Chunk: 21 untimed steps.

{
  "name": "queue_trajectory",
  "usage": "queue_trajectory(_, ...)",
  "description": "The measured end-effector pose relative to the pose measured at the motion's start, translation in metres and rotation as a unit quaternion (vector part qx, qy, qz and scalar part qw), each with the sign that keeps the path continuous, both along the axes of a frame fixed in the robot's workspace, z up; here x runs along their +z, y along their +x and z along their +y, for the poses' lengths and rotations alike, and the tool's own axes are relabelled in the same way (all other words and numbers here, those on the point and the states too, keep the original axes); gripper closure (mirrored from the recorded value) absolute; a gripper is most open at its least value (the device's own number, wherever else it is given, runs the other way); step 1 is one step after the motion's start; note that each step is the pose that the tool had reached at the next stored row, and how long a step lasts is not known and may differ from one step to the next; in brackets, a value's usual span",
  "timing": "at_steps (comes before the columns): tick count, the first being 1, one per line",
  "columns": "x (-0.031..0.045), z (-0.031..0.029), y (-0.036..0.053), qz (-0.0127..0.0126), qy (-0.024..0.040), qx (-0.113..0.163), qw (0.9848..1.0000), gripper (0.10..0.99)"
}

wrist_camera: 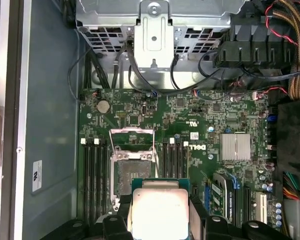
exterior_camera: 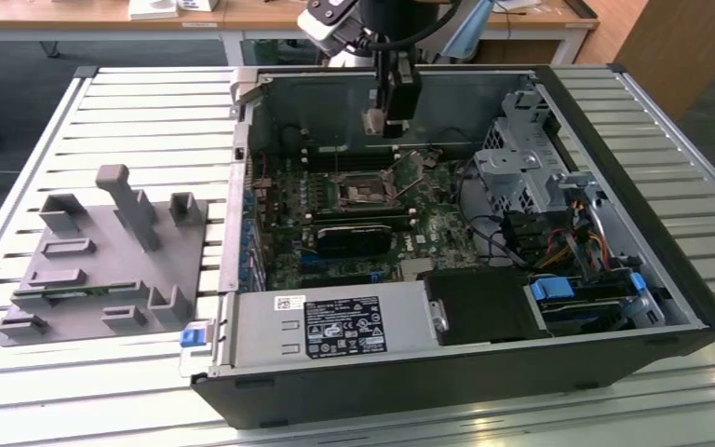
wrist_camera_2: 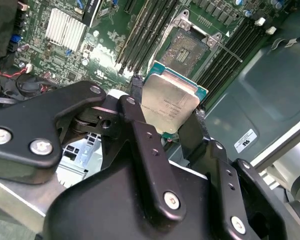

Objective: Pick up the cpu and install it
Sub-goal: 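Place the cpu into insertion slot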

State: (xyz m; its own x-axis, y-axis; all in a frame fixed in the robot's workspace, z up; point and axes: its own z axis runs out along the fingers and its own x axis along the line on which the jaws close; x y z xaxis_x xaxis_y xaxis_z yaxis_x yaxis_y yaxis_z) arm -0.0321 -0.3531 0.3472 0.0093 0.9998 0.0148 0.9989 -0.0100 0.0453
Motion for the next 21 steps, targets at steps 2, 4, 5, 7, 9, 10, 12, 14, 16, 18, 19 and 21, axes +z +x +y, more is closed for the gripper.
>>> queue_trajectory(2, -0.0022, 0.0003, -0.0001, 0.0, -0.0003, 0.0, 1.0, 0.549)
queue_trajectory(4, -0.0041, 0.0011, -0.0005, 0.0, -0.0003, -0.006, 1.0, 0.549)
queue_trajectory(5, -0.0053, 0.0013, -0.0006, 0.0, -0.0003, -0.01, 0.9999, 0.549)
queue_trajectory(7, -0.0076, 0.0016, -0.0007, 0.0, -0.0003, -0.023, 0.9997, 0.549)
queue_trajectory(9, -0.0098, 0.0018, -0.0009, 0.0, -0.0004, -0.037, 0.9993, 0.549)
queue_trajectory(10, -0.0112, 0.0018, -0.0015, 0.0, -0.0004, -0.04, 0.9992, 0.549)
queue_trajectory(12, -0.014, 0.0018, -0.0021, 0.0, -0.0005, -0.04, 0.9992, 0.549)
queue_trajectory(14, -0.0172, 0.0018, -0.0025, 0.0, -0.0005, -0.04, 0.9992, 0.549)
queue_trajectory(16, -0.0207, 0.0018, -0.0027, 0.0, -0.0004, -0.04, 0.9992, 0.549)
queue_trajectory(18, -0.0243, 0.0018, -0.0029, 0.0, -0.0004, -0.04, 0.9992, 0.549)
queue_trajectory(19, -0.026, 0.0018, -0.0029, 0.0, -0.0005, -0.04, 0.9992, 0.549)
queue_trajectory(21, -0.0295, 0.0017, -0.0031, 0.0, -0.0005, -0.04, 0.9992, 0.549)
